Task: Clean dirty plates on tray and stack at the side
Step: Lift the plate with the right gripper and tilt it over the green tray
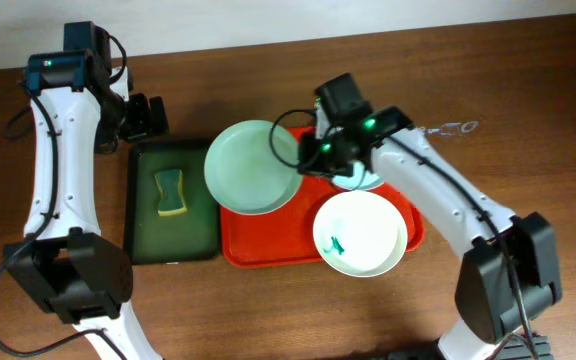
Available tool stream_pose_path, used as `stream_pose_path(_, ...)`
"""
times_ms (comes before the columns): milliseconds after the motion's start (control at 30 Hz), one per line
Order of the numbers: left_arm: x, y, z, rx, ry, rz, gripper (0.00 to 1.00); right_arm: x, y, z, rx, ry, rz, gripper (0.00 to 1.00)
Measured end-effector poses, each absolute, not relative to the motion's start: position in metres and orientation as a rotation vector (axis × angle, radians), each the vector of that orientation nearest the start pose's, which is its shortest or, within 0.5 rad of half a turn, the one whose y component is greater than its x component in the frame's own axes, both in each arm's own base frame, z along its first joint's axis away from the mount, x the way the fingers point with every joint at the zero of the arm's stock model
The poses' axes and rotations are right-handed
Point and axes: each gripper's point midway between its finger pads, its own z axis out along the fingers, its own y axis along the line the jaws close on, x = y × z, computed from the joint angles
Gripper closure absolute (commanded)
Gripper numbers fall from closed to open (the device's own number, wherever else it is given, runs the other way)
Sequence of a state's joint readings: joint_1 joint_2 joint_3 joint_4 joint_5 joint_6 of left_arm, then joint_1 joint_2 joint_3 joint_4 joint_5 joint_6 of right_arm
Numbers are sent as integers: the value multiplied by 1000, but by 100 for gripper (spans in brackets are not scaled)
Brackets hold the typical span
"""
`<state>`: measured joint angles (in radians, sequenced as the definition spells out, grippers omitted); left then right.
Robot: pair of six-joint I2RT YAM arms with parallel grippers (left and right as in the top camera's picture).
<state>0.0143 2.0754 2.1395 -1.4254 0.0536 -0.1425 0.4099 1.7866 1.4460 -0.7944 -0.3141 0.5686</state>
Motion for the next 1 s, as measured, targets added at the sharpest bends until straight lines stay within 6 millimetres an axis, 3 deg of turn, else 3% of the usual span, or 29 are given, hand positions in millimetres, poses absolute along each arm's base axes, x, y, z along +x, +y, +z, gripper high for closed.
stream_pose_path(133, 439, -3, 180, -222, 2926, -98, 1, 361, 267, 134, -7, 2729, 548, 96)
stream_pose_path(367, 439, -3, 180, -222, 2926, -98, 0, 352, 317, 150, -134, 2544, 432, 96)
stream_pose_path(567, 439, -3, 180, -222, 2926, -98, 1, 360, 331, 167, -140, 2406, 367, 96)
stream_pose_path(733, 440, -3, 180, -222, 2926, -98, 1, 362, 346, 177, -253, 2309, 329, 96)
stream_pose_path(867, 439, -3, 180, -222, 2926, -98, 1, 360, 356, 158, -362, 2298, 243, 96)
stream_pose_path(1000, 439, -3, 180, -222, 2926, -98, 1, 363, 356, 158, -381, 2278, 209, 96)
